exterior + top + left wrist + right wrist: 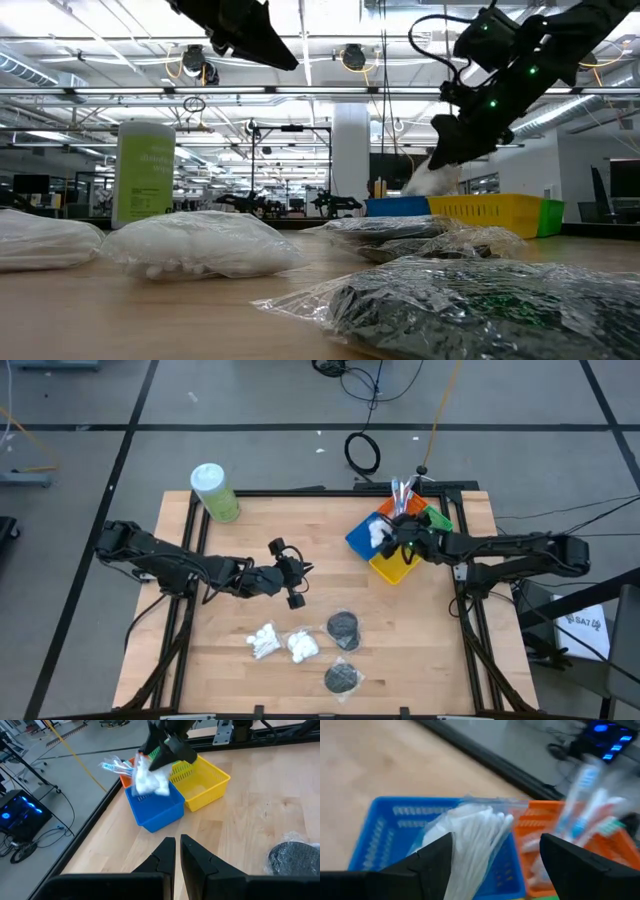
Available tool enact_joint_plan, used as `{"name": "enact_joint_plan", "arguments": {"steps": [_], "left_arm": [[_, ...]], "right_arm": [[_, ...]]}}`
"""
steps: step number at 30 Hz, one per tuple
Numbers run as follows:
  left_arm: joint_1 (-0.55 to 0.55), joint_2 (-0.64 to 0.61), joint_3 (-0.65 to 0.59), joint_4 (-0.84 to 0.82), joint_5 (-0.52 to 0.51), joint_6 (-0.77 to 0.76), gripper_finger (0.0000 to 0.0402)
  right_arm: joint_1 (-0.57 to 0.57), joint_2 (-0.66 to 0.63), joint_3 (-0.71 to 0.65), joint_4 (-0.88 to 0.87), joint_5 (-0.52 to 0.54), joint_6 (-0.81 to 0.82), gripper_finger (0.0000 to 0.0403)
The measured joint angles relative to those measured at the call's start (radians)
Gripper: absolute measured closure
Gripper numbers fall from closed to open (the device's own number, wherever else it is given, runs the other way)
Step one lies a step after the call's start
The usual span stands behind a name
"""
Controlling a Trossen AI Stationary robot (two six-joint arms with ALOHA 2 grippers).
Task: Pick & Place Travel size toiletries
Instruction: Put the cotton pack into the blue bin
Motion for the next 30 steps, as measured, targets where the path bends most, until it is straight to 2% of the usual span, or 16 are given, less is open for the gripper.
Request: {"name": "enact_joint_plan", "arguments": {"steps": [5, 6, 9, 10, 11, 14, 16, 18, 20, 23, 26, 30], "left_arm": [[0.000, 0.000, 0.000, 0.003, 0.000, -0.002, 0.0373], [0.000, 0.000, 0.000, 0.003, 0.000, -0.003, 0.0373], [0.000, 0.000, 0.000, -0.002, 0.000, -0.022, 0.0373], [0.000, 0.000, 0.000, -0.003, 0.000, -0.026, 0.0373], [-0.002, 0.000, 0.000, -0.006, 0.000, -0.027, 0.0373], [-0.006, 0.000, 0.000, -0.039, 0.000, -0.027, 0.0373], [-0.007, 0.000, 0.000, -0.083, 0.005, -0.074, 0.0372], [-0.010, 0.000, 0.000, -0.143, 0.089, -0.156, 0.0362], [-0.019, 0.002, -0.001, -0.195, 0.240, -0.258, 0.0340], [-0.066, 0.031, -0.001, -0.226, 0.413, -0.417, 0.0289], [-0.141, 0.078, -0.001, -0.270, 0.472, -0.508, 0.0231], [-0.241, 0.145, -0.001, -0.399, 0.456, -0.659, 0.0172]], "right_arm": [[0.006, 0.000, 0.000, 0.091, -0.155, -0.092, 0.0124], [0.008, 0.001, 0.000, 0.099, -0.152, -0.132, 0.0124], [0.008, 0.000, 0.000, 0.101, 0.086, -0.079, 0.0128], [0.005, -0.001, 0.000, 0.107, 0.090, -0.054, 0.0130], [0.004, 0.000, 0.000, 0.122, 0.037, -0.050, 0.0131], [0.016, 0.000, 0.000, 0.203, -0.236, -0.082, 0.0135], [0.025, 0.000, 0.000, 0.268, -0.368, -0.076, 0.0137], [0.043, -0.005, 0.000, 0.314, -0.466, -0.074, 0.0137], [0.064, -0.010, 0.000, 0.350, -0.527, -0.074, 0.0137], [0.085, -0.009, 0.000, 0.365, -0.535, -0.082, 0.0138], [0.094, -0.009, 0.000, 0.369, -0.534, -0.085, 0.0138], [0.105, -0.009, 0.000, 0.357, -0.534, -0.078, 0.0138]]}}
